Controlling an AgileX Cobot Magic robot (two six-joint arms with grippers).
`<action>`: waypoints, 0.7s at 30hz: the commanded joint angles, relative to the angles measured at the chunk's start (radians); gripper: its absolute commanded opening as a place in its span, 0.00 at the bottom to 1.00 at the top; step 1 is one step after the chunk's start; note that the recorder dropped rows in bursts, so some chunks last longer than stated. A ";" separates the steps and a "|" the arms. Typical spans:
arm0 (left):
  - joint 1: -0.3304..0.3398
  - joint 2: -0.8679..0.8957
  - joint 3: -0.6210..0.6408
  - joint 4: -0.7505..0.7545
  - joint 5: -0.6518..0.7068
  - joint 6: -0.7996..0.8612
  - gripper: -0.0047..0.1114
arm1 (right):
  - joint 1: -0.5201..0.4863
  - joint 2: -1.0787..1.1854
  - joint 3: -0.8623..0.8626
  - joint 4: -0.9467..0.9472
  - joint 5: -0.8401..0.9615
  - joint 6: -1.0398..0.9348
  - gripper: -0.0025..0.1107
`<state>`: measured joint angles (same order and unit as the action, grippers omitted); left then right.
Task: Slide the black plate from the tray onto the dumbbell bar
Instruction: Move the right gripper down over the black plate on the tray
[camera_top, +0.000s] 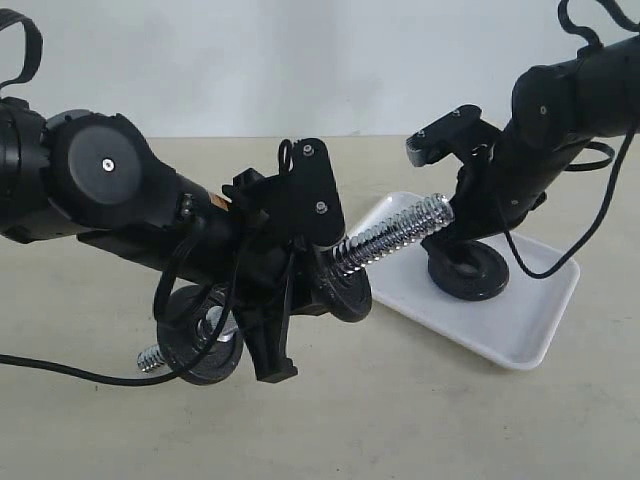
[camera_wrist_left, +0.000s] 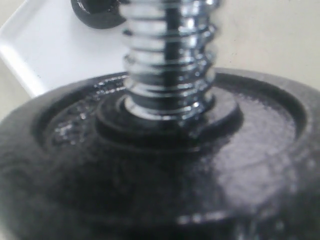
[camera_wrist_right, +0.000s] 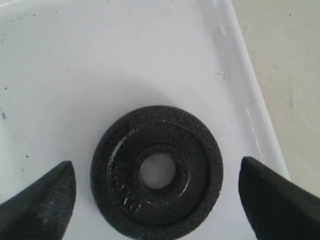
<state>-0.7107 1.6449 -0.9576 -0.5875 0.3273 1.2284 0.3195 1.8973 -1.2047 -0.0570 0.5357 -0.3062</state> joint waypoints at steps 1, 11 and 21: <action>0.003 -0.057 -0.032 -0.022 -0.086 -0.002 0.08 | 0.003 -0.003 -0.005 0.005 -0.027 0.031 0.73; 0.003 -0.057 -0.032 -0.022 -0.083 -0.002 0.08 | 0.003 0.011 -0.005 -0.007 0.029 0.135 0.95; 0.003 -0.057 -0.032 -0.022 -0.064 -0.002 0.08 | 0.003 0.125 -0.005 -0.101 0.031 0.145 0.95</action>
<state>-0.7107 1.6449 -0.9576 -0.5835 0.3371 1.2306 0.3195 2.0060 -1.2047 -0.1019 0.5635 -0.1677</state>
